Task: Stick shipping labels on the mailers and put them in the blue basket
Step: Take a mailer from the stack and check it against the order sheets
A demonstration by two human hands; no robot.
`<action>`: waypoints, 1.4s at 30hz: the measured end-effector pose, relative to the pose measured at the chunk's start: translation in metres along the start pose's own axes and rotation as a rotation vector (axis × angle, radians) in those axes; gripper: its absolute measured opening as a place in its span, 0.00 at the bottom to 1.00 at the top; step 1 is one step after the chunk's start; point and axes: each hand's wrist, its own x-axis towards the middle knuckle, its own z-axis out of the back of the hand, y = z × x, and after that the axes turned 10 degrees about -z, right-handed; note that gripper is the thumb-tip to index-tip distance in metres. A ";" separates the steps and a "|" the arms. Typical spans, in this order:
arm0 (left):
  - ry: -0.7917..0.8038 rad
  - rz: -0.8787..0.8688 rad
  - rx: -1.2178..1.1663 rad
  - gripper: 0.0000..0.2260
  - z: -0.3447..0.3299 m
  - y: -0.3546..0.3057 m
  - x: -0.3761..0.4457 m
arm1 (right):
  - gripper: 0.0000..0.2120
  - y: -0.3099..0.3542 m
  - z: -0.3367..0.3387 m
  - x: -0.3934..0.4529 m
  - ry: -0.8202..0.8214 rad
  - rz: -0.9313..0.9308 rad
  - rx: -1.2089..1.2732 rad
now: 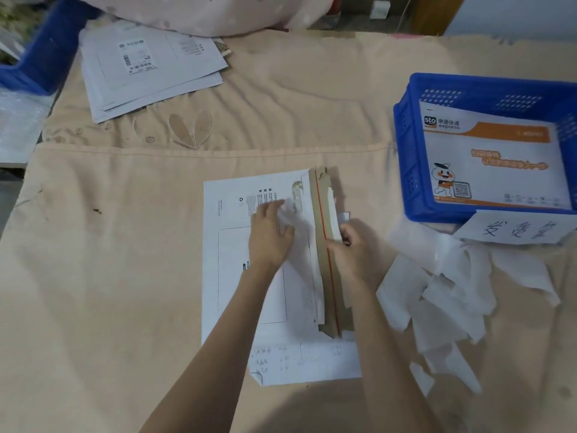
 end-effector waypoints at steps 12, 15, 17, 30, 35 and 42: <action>-0.011 0.126 0.268 0.40 0.058 -0.001 0.088 | 0.08 0.051 0.012 0.022 0.193 0.054 0.081; -0.078 0.156 0.237 0.33 0.062 -0.004 0.088 | 0.07 0.052 0.008 0.028 0.082 0.102 0.014; -0.101 0.169 0.230 0.32 0.064 -0.003 0.083 | 0.12 0.048 0.008 0.031 -0.058 0.144 -0.067; -0.312 0.535 -0.426 0.25 0.087 0.028 0.023 | 0.21 0.003 0.032 0.016 -0.227 -0.197 0.271; -0.286 0.610 -0.199 0.30 0.075 0.030 -0.008 | 0.18 0.015 0.037 0.021 -0.232 -0.066 0.142; -0.005 0.546 0.316 0.35 0.053 0.033 -0.030 | 0.26 0.020 0.023 0.023 -0.443 0.072 -0.310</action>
